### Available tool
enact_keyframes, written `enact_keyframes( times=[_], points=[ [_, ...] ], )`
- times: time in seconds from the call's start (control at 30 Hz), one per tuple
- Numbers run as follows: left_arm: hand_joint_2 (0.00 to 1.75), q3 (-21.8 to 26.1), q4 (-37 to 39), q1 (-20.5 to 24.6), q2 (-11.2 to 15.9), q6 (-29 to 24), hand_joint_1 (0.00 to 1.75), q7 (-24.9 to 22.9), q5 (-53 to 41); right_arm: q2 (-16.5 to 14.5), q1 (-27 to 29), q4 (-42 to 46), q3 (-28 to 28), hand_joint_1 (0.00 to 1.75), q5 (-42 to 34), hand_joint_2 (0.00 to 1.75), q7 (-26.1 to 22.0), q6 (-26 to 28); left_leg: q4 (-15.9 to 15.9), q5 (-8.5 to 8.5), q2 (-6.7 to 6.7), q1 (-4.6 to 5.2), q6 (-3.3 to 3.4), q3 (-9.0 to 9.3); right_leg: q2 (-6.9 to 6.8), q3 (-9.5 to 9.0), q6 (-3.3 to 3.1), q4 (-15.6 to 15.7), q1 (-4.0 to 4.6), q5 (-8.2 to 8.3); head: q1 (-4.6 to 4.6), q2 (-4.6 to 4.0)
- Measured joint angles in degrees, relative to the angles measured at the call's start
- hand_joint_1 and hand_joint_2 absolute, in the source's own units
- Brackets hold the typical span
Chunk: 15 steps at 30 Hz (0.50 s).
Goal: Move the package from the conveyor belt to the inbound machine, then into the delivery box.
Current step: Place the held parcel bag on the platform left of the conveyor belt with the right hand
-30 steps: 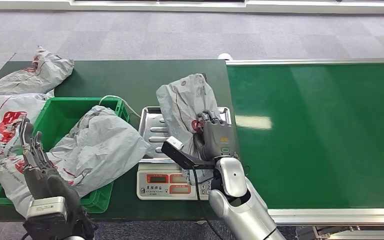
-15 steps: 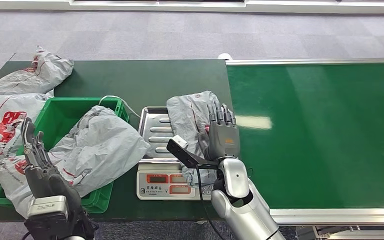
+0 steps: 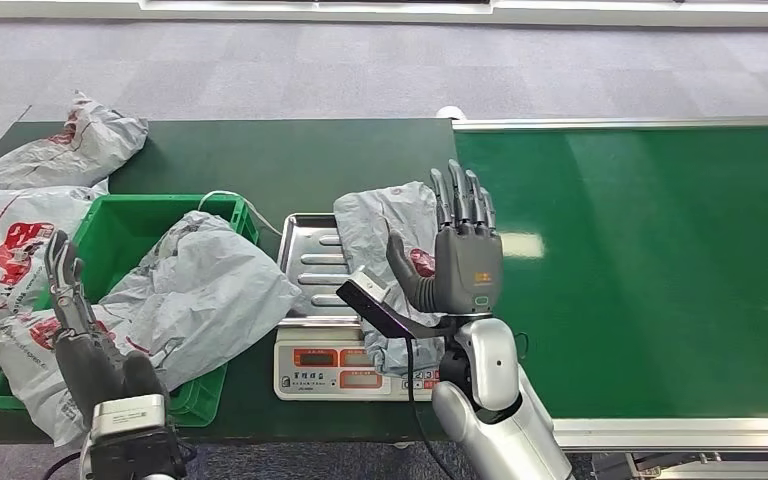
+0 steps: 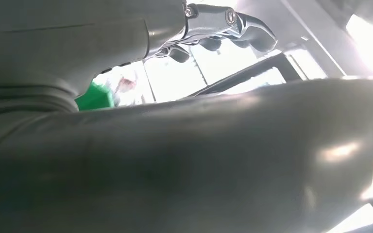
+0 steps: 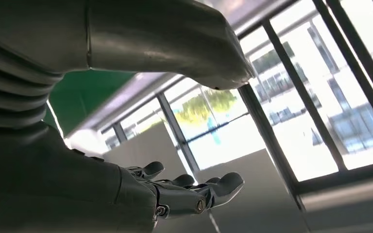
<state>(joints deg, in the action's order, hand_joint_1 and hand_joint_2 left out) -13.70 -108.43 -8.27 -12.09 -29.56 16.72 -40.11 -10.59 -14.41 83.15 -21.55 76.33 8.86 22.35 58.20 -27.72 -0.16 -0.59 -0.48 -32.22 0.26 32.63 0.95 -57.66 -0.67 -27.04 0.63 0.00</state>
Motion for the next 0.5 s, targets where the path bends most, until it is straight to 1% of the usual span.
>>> enact_keyframes(
  times=[0.07, 0.13, 0.23, 0.27, 0.3, 0.37, 0.43, 0.5],
  points=[
    [0.00, -1.0, 0.8, 2.5, 0.9, 4.1, 0.00, -3.3, -5.7, 1.4, 2.4, 5.1, 1.8, 0.00, 3.4, 1.75, -0.9, 1.2, 0.0, 0.00, -0.10, 0.01, 0.01, 0.01, -0.09, -0.02, 0.00, 0.0, -0.01, -0.01, -0.01, 0.00],
    [0.00, -2.1, 2.8, 6.2, 2.8, 8.8, 0.00, -6.7, -9.9, 3.4, 5.2, 8.7, 4.0, 0.00, 5.2, 1.75, -1.6, 3.3, 0.0, 0.00, -0.17, 0.01, 0.02, 0.01, -0.17, -0.08, 0.01, 0.1, -0.02, 0.00, -0.01, 0.00],
    [1.31, -3.9, 8.4, 13.7, 7.1, 17.1, 0.00, -10.5, -12.4, 6.8, 9.3, 11.9, 7.6, 0.00, 3.9, 1.75, -3.5, 7.2, 0.0, 0.07, -0.16, 0.04, 0.07, -0.02, -0.16, -0.10, 0.06, 0.1, -0.05, 0.11, -0.02, 0.00],
    [1.31, -4.5, 10.7, 16.4, 8.7, 19.8, 0.00, -10.9, -11.8, 7.9, 10.5, 12.8, 8.6, 0.00, 2.7, 1.75, -4.2, 8.3, 0.0, 0.10, -0.11, 0.04, 0.08, -0.03, -0.13, -0.09, 0.06, 0.1, -0.06, 0.17, -0.02, 0.00],
    [0.87, -5.1, 13.3, 18.8, 10.4, 22.1, 0.00, -10.7, -10.5, 9.1, 11.6, 13.6, 9.6, 0.00, 1.4, 1.75, -4.9, 9.1, 0.0, 0.12, -0.04, 0.04, 0.08, -0.02, -0.07, -0.07, 0.05, 0.1, -0.06, 0.21, -0.02, 0.00],
    [0.00, -6.2, 18.1, 22.5, 13.8, 24.6, 0.00, -9.3, -8.0, 11.2, 13.9, 15.3, 11.3, 0.00, -1.3, 1.75, -5.9, 9.9, 0.0, 0.14, 0.10, 0.05, 0.08, -0.01, 0.04, -0.03, 0.03, 0.1, -0.05, 0.26, -0.01, 0.00],
    [0.00, -7.1, 22.1, 24.8, 16.5, 26.2, 0.00, -8.0, -6.1, 13.1, 15.9, 16.8, 12.9, 0.00, -3.5, 1.75, -6.6, 10.4, 0.0, 0.14, 0.16, 0.04, 0.07, -0.01, 0.09, 0.01, 0.03, 0.1, -0.03, 0.26, -0.01, 0.00],
    [0.00, -8.3, 25.1, 26.6, 18.7, 28.0, 0.00, -7.6, -5.2, 14.5, 17.5, 18.0, 14.2, 0.00, -5.3, 1.75, -7.3, 11.2, 0.0, 0.15, 0.16, 0.04, 0.06, -0.03, 0.10, 0.04, 0.02, 0.1, -0.01, 0.26, -0.02, 0.00]
  ],
)
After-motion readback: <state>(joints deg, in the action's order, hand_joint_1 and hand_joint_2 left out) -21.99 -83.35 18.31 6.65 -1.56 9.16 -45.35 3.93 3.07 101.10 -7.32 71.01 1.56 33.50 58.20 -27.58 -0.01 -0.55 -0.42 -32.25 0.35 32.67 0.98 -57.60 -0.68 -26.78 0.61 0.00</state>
